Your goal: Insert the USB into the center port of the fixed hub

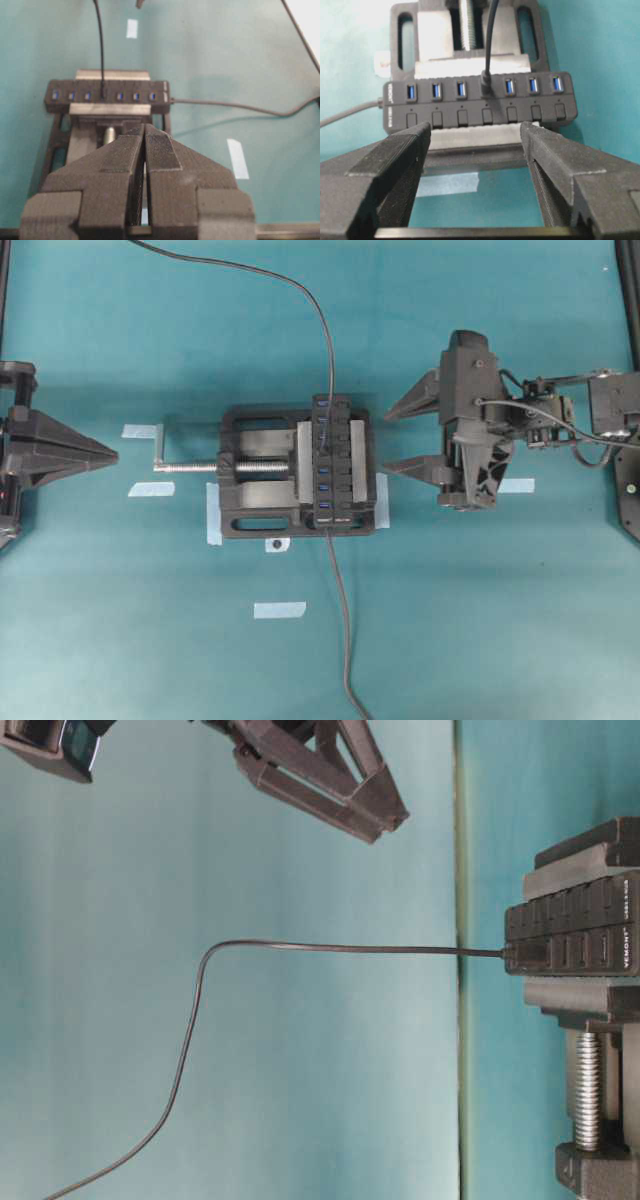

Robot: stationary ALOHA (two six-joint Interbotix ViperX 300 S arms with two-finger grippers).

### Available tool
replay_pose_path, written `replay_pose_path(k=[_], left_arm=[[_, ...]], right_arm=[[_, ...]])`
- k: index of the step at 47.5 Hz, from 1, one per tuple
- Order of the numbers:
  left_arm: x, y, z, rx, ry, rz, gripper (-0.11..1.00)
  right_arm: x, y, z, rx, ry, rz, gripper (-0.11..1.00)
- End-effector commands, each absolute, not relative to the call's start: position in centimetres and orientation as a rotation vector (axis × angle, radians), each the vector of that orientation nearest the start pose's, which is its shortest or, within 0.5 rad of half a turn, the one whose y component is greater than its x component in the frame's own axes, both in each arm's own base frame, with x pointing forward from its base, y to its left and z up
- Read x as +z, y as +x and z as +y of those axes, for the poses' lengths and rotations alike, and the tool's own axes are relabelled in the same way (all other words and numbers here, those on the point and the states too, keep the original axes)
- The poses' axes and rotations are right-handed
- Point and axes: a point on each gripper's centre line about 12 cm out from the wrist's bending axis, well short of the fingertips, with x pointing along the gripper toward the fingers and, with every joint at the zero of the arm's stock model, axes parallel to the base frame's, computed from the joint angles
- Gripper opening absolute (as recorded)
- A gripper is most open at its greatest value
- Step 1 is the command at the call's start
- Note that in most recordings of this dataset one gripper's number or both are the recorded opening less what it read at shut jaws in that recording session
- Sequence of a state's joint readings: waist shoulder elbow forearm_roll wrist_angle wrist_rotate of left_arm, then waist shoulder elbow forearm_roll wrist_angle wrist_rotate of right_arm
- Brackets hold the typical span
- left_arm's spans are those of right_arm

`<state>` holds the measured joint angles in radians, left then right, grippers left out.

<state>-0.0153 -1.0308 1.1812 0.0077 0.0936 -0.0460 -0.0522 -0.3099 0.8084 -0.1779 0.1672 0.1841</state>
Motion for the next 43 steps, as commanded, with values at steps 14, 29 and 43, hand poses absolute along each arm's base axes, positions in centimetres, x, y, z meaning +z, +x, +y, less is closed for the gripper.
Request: replay_pose_path(k=[14,29,43], left_arm=[[26.27,18.64,-0.25,-0.008,-0.04,0.235,0.0],[26.36,18.63,-0.25,-0.008,-0.04,0.232,0.0],[26.36,18.63,-0.25,-0.008,-0.04,0.232,0.0]], right_arm=[[22.09,31.95,-1.9,-0.092,0.061,0.635,0.78],[22.26,32.08,-1.87,-0.088,0.061,0.617,0.78],[22.21,32.09,-1.87,-0.088,0.061,0.619,0.78]])
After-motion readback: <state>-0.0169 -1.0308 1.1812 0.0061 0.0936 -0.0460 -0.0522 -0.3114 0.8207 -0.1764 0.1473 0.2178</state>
